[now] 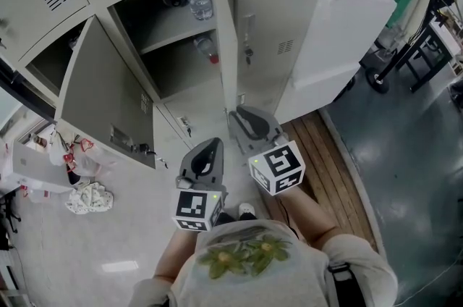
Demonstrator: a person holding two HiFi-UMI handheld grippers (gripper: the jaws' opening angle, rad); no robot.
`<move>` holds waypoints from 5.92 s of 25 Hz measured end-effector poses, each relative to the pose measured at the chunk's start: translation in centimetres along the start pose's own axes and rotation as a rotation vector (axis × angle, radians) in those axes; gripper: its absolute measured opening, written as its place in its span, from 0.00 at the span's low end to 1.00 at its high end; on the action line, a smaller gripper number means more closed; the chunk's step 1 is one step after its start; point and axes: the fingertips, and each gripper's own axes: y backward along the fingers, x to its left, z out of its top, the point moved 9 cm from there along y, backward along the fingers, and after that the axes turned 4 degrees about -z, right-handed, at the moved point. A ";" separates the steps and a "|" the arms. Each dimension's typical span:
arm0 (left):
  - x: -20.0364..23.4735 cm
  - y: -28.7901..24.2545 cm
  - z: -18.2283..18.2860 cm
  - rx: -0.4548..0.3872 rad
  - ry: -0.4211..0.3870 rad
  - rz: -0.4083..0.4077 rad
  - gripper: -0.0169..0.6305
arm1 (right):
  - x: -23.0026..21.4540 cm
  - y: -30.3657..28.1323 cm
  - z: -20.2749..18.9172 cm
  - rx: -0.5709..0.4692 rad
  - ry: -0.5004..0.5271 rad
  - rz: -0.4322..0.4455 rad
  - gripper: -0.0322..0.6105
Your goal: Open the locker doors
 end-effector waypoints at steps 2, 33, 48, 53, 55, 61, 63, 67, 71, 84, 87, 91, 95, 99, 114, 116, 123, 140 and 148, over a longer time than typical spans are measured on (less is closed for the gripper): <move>0.1 0.0 0.0 -0.002 0.001 0.002 0.07 | -0.1 0.2 0.0 -0.001 -0.001 -0.003 0.17; 2.3 -0.4 0.0 -0.008 -0.017 -0.049 0.07 | 1.8 1.6 -2.0 -0.006 -0.083 0.002 0.10; 2.4 -0.3 -0.3 -0.013 -0.005 -0.096 0.07 | 1.0 2.8 -1.4 -0.074 -0.052 -0.053 0.10; -0.1 -1.1 0.9 -0.023 0.037 -0.063 0.07 | -2.4 1.9 -0.3 -0.129 -0.065 -0.023 0.10; -1.4 -2.0 1.7 -0.042 0.063 -0.039 0.07 | -3.9 1.3 0.2 -0.133 -0.063 0.009 0.10; -5.6 -7.2 3.8 -0.009 0.071 0.059 0.07 | -10.0 1.5 3.3 -0.139 -0.065 0.148 0.10; -7.3 -9.1 5.5 -0.025 0.080 0.108 0.07 | -12.6 1.9 5.0 -0.136 -0.061 0.188 0.10; -10.5 -11.8 7.7 -0.031 0.098 0.180 0.07 | -16.4 3.2 7.3 -0.117 -0.041 0.246 0.10; -12.3 -13.8 9.1 -0.031 0.074 0.218 0.07 | -19.1 3.6 7.6 -0.119 -0.058 0.256 0.10; -11.5 -15.7 9.5 0.002 0.070 0.288 0.07 | -20.2 -0.6 6.9 -0.075 -0.066 0.283 0.10; -11.2 -16.3 9.5 0.007 0.071 0.287 0.07 | -20.2 -1.8 6.9 -0.064 -0.049 0.295 0.10; -10.8 -17.0 9.1 0.013 0.084 0.292 0.07 | -20.1 -3.3 6.5 -0.037 -0.030 0.316 0.10; -10.4 -17.4 8.8 0.021 0.098 0.308 0.07 | -20.1 -4.7 6.3 -0.019 0.000 0.326 0.11; -10.1 -17.6 8.6 0.025 0.102 0.317 0.07 | -19.8 -5.8 6.4 -0.005 0.018 0.347 0.22; -8.7 -18.0 8.4 0.045 0.110 0.325 0.07 | -19.3 -10.4 5.3 0.053 0.036 0.321 0.31; -8.5 -18.1 8.4 0.046 0.111 0.326 0.07 | -19.4 -11.0 5.1 0.058 0.039 0.313 0.31; -7.9 -18.3 8.4 0.048 0.120 0.323 0.07 | -19.2 -13.3 4.6 0.077 0.052 0.283 0.31; -7.5 -17.6 8.0 0.061 0.128 0.328 0.07 | -19.1 -16.8 2.9 0.089 0.046 0.222 0.31; -7.3 -17.6 7.9 0.070 0.133 0.323 0.07 | -19.2 -17.9 2.1 0.110 0.027 0.216 0.31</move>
